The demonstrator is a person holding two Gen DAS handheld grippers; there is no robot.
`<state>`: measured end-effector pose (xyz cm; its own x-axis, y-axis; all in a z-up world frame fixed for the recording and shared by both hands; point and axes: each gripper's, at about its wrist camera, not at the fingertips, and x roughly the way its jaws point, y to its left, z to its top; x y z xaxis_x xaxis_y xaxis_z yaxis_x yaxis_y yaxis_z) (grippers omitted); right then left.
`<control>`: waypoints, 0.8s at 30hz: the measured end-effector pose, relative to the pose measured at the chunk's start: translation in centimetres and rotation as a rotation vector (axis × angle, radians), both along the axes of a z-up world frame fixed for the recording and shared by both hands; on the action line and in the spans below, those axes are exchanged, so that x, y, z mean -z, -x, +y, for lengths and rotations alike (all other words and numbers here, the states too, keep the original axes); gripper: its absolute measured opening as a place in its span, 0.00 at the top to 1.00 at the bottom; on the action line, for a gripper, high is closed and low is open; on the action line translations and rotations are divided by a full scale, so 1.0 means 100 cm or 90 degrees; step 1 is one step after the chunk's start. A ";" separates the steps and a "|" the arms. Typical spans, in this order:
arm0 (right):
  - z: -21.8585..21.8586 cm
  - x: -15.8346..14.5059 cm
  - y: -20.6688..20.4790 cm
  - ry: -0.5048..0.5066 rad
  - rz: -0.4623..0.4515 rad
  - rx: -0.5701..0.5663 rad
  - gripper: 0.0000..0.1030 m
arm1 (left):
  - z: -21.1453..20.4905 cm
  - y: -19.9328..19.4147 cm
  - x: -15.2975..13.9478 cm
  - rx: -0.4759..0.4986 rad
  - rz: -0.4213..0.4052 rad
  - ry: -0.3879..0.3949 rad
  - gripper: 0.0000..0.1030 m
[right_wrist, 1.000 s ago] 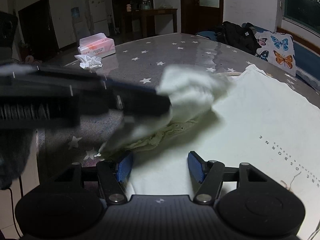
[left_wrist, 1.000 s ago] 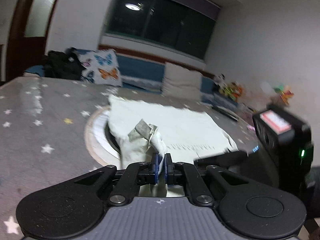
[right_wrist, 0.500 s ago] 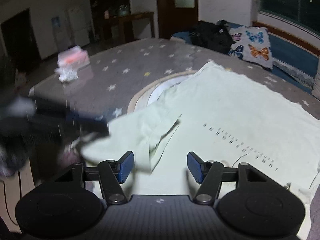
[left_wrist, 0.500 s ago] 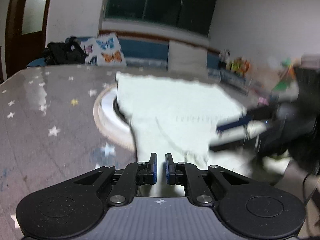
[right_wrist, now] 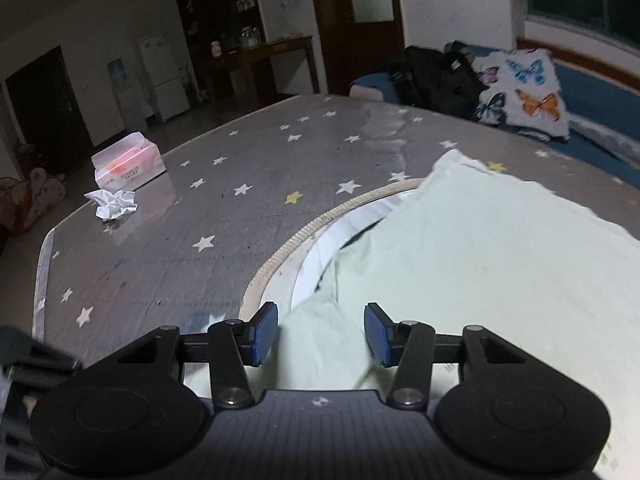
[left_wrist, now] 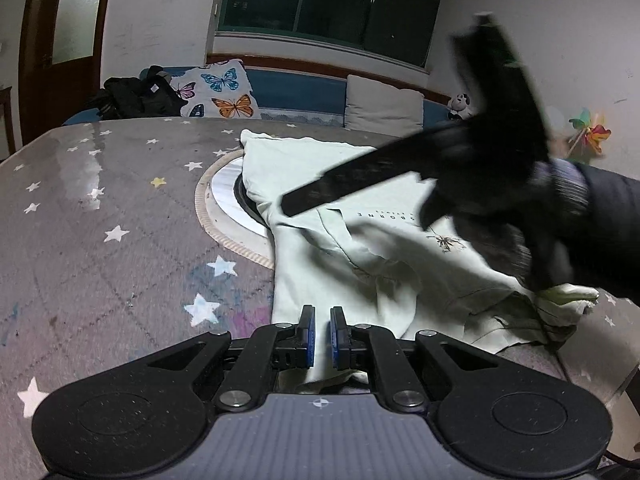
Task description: Fold clothes
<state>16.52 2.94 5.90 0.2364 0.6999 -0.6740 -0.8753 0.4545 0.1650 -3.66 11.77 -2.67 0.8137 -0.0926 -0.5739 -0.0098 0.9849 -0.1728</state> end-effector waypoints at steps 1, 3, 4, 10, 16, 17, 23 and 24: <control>0.005 0.003 -0.003 0.007 0.001 -0.004 0.53 | 0.000 0.000 0.000 -0.001 -0.001 0.001 0.92; 0.012 0.009 -0.007 0.021 0.003 -0.011 0.53 | 0.000 0.001 0.001 -0.003 -0.002 0.003 0.92; 0.012 0.012 -0.008 0.024 0.010 -0.014 0.57 | 0.000 0.001 0.001 -0.004 -0.002 0.005 0.92; 0.011 0.012 -0.007 0.017 0.033 -0.036 0.91 | 0.001 0.003 0.002 -0.007 -0.002 0.011 0.92; 0.029 0.015 -0.007 0.008 0.028 -0.044 0.92 | 0.001 0.006 0.003 -0.012 -0.001 0.013 0.92; 0.030 0.019 -0.007 0.010 0.028 -0.043 0.92 | 0.000 0.007 0.002 -0.012 0.000 0.013 0.92; 0.014 -0.001 -0.013 -0.015 0.020 -0.027 0.89 | 0.000 0.009 -0.002 -0.012 0.003 0.005 0.91; 0.008 -0.008 -0.015 -0.024 0.019 -0.023 0.89 | 0.000 0.009 -0.004 -0.015 0.001 0.003 0.91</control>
